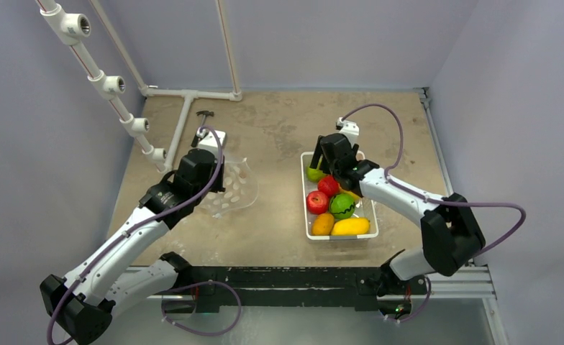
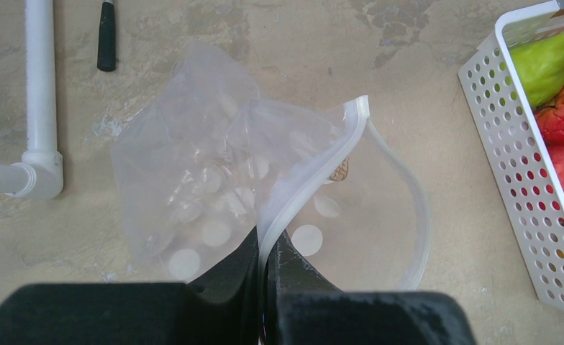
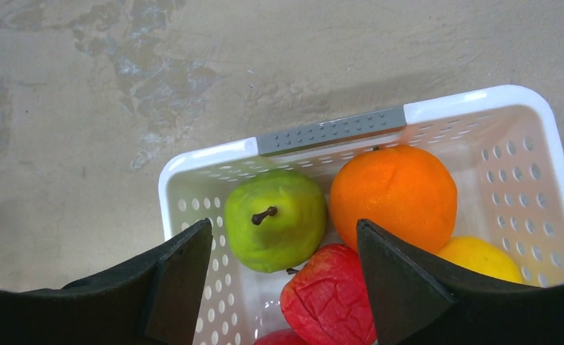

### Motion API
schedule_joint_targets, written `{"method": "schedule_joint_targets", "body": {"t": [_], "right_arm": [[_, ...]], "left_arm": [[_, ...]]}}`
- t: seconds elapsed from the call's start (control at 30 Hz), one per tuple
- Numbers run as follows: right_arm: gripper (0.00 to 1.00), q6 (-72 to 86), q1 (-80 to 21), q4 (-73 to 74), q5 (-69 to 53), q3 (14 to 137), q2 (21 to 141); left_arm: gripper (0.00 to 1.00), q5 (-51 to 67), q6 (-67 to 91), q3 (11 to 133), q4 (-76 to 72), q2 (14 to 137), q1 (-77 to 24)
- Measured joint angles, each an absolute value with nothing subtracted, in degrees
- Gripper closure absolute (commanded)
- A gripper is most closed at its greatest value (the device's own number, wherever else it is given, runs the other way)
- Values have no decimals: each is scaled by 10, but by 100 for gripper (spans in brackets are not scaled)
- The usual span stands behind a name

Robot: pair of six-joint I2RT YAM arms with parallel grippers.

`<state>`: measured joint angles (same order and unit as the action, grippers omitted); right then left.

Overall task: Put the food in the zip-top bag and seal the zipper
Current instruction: Pick up the fake fruit from the bin.

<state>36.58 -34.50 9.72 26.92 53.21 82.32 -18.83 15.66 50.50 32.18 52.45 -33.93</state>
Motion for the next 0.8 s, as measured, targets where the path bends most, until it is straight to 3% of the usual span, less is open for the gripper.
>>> {"method": "schedule_joint_targets", "body": {"t": [0.33,0.53,0.8], "right_arm": [[35,350,-334,62,247,532,870],[47,347,-334,51,241,533,894],[87,344,-334,44,234,534,901]], "left_arm": [[100,-188,156,502,322,519,-339],[100,-188,156,501,321,515,-339],[100,-188,155,500,322,513,-339]]}}
